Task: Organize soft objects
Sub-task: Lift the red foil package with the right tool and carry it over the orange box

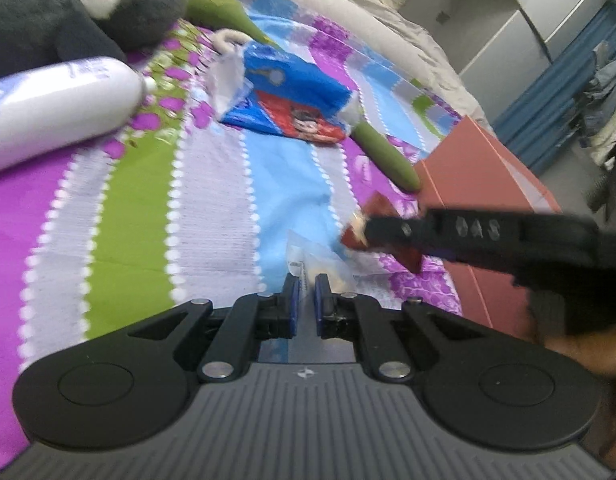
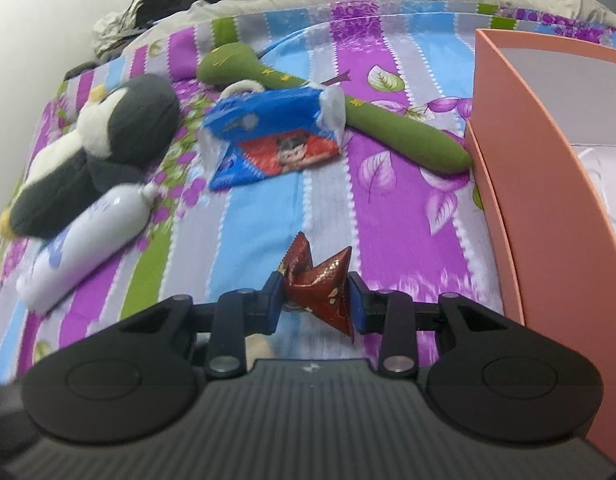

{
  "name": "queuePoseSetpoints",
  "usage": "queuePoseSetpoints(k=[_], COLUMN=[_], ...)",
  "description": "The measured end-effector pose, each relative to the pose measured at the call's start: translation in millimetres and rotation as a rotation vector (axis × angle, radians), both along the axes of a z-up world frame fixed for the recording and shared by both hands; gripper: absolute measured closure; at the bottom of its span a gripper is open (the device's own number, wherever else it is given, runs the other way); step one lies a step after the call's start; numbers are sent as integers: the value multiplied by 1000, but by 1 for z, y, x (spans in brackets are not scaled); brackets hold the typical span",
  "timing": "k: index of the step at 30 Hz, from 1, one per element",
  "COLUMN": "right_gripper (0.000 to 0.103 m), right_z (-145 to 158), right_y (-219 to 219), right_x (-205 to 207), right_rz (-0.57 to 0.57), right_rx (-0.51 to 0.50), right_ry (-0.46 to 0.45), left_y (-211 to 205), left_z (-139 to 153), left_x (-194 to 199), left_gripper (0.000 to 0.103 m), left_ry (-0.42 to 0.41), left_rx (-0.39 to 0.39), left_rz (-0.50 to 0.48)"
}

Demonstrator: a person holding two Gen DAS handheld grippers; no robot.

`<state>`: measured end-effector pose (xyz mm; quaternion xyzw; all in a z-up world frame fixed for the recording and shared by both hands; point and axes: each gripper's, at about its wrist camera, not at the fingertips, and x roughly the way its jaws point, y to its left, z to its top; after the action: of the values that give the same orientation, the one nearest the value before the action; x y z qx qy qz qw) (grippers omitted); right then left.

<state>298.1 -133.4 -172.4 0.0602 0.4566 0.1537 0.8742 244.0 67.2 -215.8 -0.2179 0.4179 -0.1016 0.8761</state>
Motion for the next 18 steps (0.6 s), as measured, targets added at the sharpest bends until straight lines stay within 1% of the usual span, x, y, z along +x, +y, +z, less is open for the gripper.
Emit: queuePoseSetpoints(k=[3,7,14,18], right_gripper=[66,66,66,66], right_z=[3,10,23,29], right_y=[-1,-3,-12,-19], right_x=[-19,-43,-76,-91], right_rz=[16,42,74,76], right_rx=[-18,-35,-52,-44], right_ry=[-6,-15,-41,-46], left_y=[-1,-2,-3,-6], left_z=[9,18,33,44], left_x=[-11,-29,-57,-69], left_gripper=[94,94,95,95], left_ry=[-11,-18,-24,-27], left_rx=[41,65,87,101], left_rz=[21,43,77,84])
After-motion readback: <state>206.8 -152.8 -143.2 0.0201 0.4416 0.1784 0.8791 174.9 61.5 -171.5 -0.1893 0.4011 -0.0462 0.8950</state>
